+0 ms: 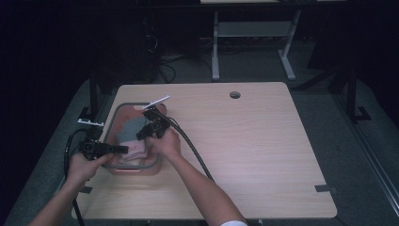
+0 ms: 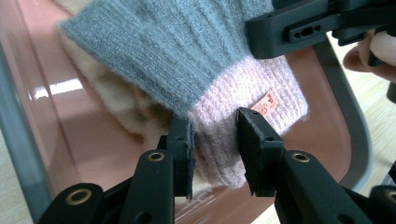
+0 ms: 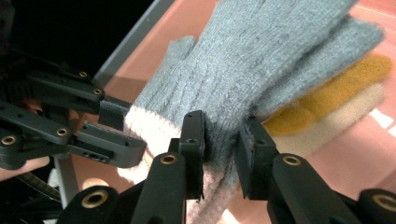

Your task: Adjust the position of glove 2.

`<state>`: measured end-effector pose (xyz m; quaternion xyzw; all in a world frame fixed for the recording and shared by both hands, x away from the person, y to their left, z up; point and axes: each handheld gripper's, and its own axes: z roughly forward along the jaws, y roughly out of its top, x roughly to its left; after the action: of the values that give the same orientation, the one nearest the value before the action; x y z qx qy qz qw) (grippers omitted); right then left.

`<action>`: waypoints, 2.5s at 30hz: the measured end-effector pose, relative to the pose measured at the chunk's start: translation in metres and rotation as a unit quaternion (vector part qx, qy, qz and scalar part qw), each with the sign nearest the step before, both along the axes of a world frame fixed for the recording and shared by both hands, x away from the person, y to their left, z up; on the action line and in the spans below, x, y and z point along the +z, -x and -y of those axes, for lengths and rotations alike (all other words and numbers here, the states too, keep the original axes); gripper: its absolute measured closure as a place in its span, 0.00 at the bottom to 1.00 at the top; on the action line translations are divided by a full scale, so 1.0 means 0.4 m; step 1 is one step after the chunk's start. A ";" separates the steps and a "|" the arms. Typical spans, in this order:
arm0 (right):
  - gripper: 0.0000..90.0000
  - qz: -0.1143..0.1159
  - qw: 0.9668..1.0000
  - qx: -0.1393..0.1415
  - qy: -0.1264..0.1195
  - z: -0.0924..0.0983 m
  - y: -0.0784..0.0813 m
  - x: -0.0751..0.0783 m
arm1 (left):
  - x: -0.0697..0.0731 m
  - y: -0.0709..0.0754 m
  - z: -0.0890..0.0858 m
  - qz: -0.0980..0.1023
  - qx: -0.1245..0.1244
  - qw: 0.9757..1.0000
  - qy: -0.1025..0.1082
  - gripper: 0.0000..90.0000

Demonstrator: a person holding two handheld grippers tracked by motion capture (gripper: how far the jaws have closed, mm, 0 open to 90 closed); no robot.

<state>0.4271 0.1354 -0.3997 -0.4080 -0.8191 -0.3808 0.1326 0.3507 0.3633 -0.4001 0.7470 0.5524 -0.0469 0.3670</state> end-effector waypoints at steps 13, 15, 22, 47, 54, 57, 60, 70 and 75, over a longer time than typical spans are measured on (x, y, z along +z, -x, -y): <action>0.71 0.012 0.999 0.005 0.032 -0.002 0.001 0.007 | 0.013 -0.001 0.009 0.008 0.002 1.000 -0.012 0.62; 0.69 0.015 0.999 0.001 0.033 0.000 0.001 0.010 | 0.017 -0.001 0.011 0.011 0.006 1.000 -0.011 0.60; 0.66 0.017 0.999 -0.004 0.030 0.011 -0.002 0.019 | 0.031 -0.001 0.012 0.021 0.016 1.000 -0.011 0.57; 0.61 0.028 0.999 -0.010 0.020 0.050 0.000 0.052 | 0.065 0.004 0.013 0.041 0.018 0.999 0.008 0.54; 0.59 0.034 0.999 -0.016 0.005 0.084 0.001 0.072 | 0.085 0.006 0.019 0.058 0.015 0.998 0.023 0.53; 0.57 0.033 0.999 -0.021 -0.009 0.100 0.003 0.079 | 0.094 0.006 0.025 0.064 0.013 0.997 0.031 0.52; 0.55 0.033 0.999 -0.024 -0.019 0.120 0.006 0.087 | 0.106 0.005 0.039 0.073 0.009 0.997 0.039 0.50; 0.53 0.043 0.997 -0.042 -0.040 0.196 0.005 0.115 | 0.127 0.005 0.082 0.087 -0.011 0.995 0.046 0.47; 0.52 0.043 0.997 -0.052 -0.046 0.235 0.008 0.122 | 0.132 0.003 0.105 0.087 -0.019 0.995 0.050 0.47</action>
<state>0.4239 0.0413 -0.3508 -0.4269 -0.7830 -0.4422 0.0956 0.3496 0.3211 -0.3473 0.7395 0.5011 -0.0160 0.4492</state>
